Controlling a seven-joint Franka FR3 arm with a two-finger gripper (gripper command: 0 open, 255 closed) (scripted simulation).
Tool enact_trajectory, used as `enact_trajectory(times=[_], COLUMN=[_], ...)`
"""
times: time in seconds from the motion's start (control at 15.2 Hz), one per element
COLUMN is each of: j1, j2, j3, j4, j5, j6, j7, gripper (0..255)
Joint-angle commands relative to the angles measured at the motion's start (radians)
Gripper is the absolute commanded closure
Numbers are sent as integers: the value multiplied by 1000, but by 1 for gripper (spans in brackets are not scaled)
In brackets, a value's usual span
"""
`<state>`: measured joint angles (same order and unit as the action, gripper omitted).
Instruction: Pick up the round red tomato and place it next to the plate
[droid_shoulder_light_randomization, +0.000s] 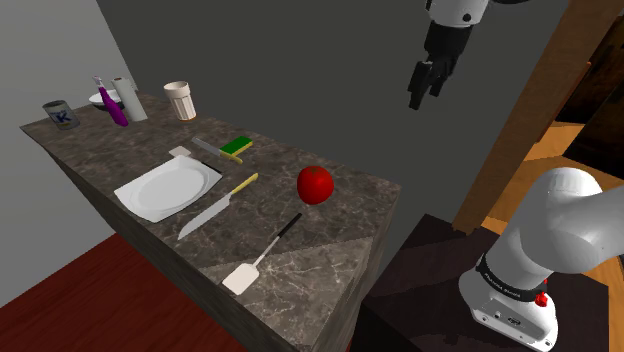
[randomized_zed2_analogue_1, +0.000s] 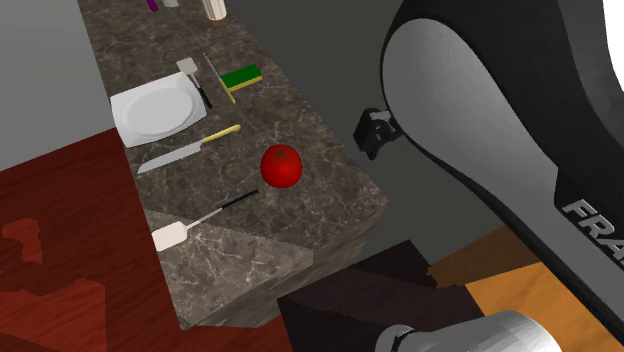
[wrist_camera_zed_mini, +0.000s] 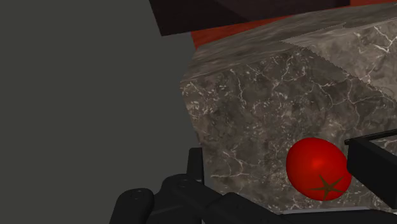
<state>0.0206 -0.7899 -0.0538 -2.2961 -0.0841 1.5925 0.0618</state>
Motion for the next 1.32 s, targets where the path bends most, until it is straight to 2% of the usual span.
enact_trajectory(times=[0.0, 0.59, 1.25], j1=[0, 72, 145], j2=[0, 262, 593], j3=[0, -3, 12], j4=[0, 7, 122], j5=[0, 47, 113], j6=[0, 237, 433], j7=[0, -70, -165], gripper=[0, 0, 0])
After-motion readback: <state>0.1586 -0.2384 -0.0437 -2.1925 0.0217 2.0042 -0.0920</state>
